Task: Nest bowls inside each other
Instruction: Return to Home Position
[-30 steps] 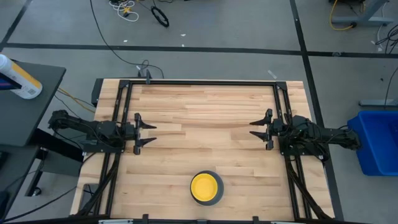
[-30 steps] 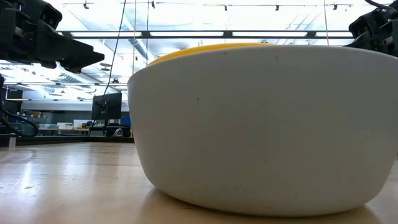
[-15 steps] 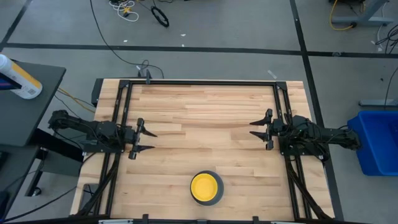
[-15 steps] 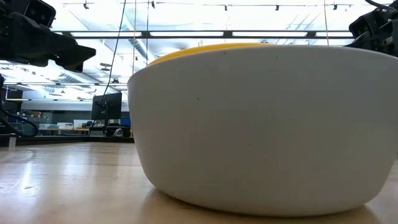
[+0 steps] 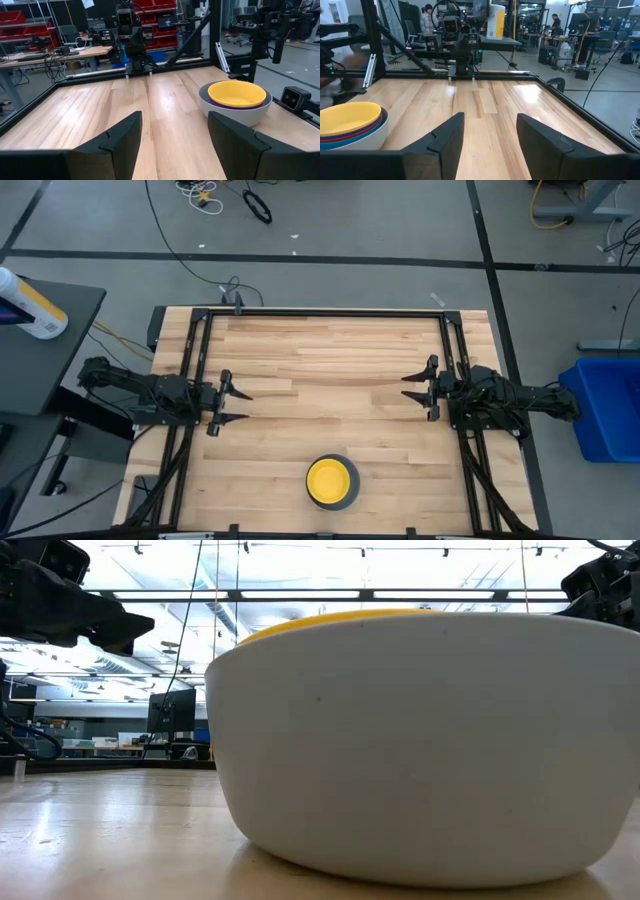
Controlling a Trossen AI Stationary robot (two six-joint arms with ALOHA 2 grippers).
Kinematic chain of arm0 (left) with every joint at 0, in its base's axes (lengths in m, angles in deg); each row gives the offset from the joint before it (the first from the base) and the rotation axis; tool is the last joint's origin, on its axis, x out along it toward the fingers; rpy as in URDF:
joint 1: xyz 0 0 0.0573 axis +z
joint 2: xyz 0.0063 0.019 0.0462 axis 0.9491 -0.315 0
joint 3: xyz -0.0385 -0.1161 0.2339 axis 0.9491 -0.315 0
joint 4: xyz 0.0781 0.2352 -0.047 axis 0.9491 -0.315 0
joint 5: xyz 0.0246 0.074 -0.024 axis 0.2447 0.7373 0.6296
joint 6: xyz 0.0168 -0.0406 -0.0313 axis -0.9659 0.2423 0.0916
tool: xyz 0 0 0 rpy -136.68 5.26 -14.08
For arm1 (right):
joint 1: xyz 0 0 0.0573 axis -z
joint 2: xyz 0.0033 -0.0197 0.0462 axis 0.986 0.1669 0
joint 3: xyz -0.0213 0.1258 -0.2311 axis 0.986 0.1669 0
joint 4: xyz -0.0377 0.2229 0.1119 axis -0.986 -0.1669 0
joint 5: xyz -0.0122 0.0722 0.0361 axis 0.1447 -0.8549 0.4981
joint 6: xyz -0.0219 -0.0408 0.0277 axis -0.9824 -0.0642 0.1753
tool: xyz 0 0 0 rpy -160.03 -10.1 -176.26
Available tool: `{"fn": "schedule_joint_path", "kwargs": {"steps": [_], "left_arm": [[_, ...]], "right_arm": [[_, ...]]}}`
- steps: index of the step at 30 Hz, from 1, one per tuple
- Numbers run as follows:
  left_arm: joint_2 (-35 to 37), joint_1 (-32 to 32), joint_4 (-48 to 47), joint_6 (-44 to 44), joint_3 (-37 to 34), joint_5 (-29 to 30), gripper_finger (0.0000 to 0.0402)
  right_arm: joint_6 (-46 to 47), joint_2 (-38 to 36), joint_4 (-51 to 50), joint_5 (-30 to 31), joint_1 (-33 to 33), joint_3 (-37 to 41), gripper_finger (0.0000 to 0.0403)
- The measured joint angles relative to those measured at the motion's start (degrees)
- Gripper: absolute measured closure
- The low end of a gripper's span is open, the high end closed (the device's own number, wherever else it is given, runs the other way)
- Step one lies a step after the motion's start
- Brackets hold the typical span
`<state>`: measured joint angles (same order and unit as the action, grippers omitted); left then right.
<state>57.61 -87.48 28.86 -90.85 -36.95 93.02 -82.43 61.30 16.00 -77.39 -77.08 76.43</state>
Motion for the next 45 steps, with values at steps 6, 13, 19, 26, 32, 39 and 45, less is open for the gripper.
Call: {"fn": "schedule_joint_path", "kwargs": {"steps": [6, 13, 19, 26, 32, 39, 45], "left_arm": [[0.0, 0.0, 0.04, 0.0, 0.0, 0.0, 0.0168], [0.0, 0.0, 0.06, 0.0, 0.0, 0.01, 0.0168], [0.0, 0.0, 0.08, 0.0, 0.0, 0.01, 0.0168], [0.0, 0.0, 0.1, 0.0, 0.0, 0.01, 0.0168], [0.0, 0.0, 0.1, 0.0, 0.0, 0.01, 0.0168], [0.0, 0.01, 0.1, 0.0, 0.0, 0.01, 0.0168], [0.0, 0.0, 0.1, -0.02, 0.0, 0.01, 0.0168]], "right_arm": [[0.0, -0.01, -0.01, 0.0, 0.0, 0.0, 0.0208], [0.0, 0.0, 0.0, 0.0, 0.0, 0.0, 0.0208], [0.0, 0.0, 0.0, -0.01, 0.0, 0.0, 0.0213], [0.0, 0.0, 0.0, -0.01, 0.0, 0.0, 0.0208], [0.0, 0.0, 0.0, -0.01, -0.01, 0.0, 0.0207], [0.0, -0.01, 0.0, -0.01, 0.0, 0.0, 0.0212], [0.0, 0.0, 0.0, -0.02, -0.02, 0.0, 0.0211]]}}
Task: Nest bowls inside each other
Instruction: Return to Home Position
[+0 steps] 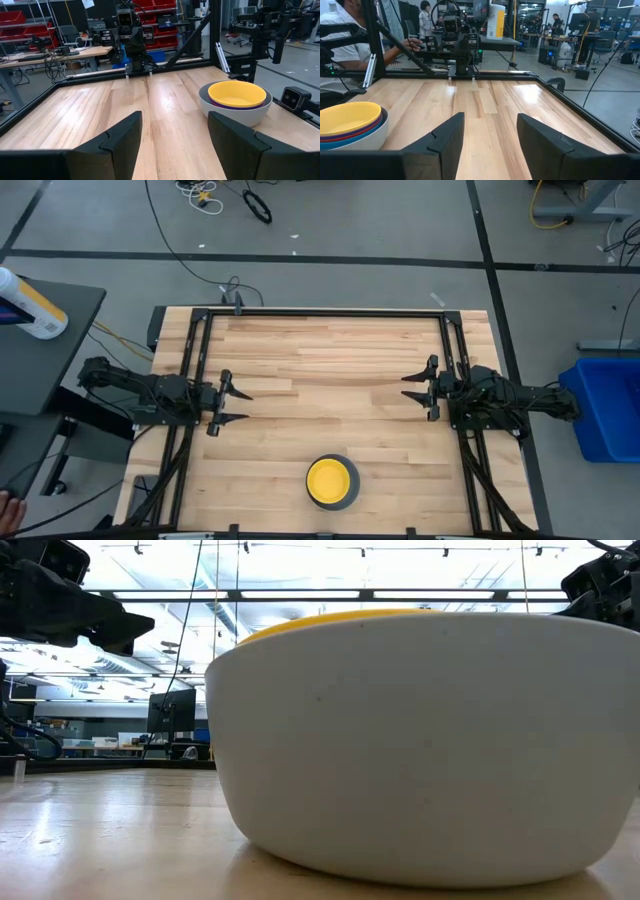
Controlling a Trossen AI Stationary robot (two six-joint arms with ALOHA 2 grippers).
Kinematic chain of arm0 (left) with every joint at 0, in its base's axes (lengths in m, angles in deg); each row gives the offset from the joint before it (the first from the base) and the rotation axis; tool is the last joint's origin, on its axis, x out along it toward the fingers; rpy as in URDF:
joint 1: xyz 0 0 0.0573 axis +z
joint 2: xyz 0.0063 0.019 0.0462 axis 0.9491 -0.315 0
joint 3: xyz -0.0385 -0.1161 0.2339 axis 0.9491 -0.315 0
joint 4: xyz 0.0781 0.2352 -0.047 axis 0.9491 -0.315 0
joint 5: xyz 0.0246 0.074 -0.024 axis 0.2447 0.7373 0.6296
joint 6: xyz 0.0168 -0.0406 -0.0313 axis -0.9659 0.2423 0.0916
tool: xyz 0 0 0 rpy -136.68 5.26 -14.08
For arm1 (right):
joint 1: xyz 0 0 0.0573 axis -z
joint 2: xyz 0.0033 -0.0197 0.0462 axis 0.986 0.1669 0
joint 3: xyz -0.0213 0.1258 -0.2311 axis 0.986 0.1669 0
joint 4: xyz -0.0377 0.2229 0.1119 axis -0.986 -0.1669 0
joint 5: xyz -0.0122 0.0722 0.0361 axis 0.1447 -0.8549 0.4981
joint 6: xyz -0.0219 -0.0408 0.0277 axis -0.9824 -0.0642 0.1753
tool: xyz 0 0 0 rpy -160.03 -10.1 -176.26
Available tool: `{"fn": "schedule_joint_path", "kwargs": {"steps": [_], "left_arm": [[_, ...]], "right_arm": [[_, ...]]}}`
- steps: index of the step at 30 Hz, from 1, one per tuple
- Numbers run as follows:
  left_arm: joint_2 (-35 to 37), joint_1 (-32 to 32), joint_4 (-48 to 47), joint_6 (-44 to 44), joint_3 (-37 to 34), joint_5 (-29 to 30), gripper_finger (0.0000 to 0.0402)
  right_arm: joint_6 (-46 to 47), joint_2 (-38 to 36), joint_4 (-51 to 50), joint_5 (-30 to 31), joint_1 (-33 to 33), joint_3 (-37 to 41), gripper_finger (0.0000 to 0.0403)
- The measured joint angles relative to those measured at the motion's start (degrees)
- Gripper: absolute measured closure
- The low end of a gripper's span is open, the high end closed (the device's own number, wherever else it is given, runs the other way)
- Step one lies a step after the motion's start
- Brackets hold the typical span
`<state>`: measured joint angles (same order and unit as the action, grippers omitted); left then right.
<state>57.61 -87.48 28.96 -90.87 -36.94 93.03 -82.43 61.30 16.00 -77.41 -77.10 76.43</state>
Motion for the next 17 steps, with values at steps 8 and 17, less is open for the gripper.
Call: {"fn": "schedule_joint_path", "kwargs": {"steps": [8, 17], "left_arm": [[0.0, 0.0, 0.0, 0.02, 0.02, 0.0, 0.0168], [0.0, 0.0, 0.0, 0.0, 0.02, 0.0, 0.0168]], "right_arm": [[0.0, 0.0, 0.0, 0.0, 0.02, 0.0, 0.0207], [0.0, 0.0, 0.0, 0.0, 0.0, 0.0, 0.0213]]}}
